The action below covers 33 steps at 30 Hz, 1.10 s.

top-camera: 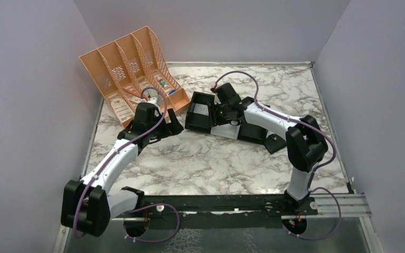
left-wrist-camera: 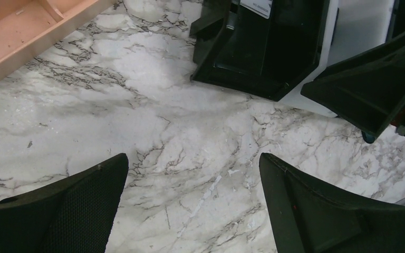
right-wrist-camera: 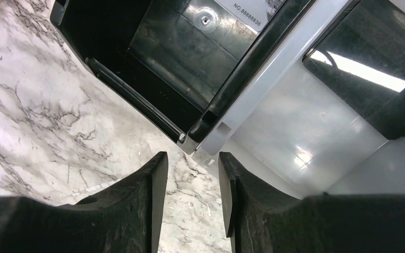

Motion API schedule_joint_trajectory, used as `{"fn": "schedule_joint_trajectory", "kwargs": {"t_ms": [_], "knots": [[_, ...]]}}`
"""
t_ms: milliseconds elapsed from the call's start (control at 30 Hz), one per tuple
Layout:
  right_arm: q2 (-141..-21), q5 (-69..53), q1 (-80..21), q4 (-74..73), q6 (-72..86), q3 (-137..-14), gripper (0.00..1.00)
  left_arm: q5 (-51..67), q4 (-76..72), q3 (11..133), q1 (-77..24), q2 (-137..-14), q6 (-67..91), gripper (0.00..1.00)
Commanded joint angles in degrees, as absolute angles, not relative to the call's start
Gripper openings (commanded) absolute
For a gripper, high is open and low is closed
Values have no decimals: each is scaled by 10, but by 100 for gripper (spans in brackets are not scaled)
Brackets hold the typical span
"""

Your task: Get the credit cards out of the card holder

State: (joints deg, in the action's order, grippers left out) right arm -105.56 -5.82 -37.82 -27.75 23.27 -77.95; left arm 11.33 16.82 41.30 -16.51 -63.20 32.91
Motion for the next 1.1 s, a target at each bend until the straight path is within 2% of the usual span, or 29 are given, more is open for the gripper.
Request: {"fn": "schedule_joint_trajectory", "kwargs": {"t_ms": [0, 533, 900, 1067], "knots": [[-1067, -23, -383, -300, 224, -803, 41, 86, 123, 427, -167, -686, 328, 98], [-1037, 8, -384, -302, 163, -739, 39, 0, 58, 540, -160, -910, 295, 97], [-1036, 16, -384, -274, 202, -798, 58, -7, 47, 594, -138, -996, 284, 96], [-1071, 25, -384, -264, 228, -834, 61, 16, 51, 622, -132, -1009, 289, 95]]}}
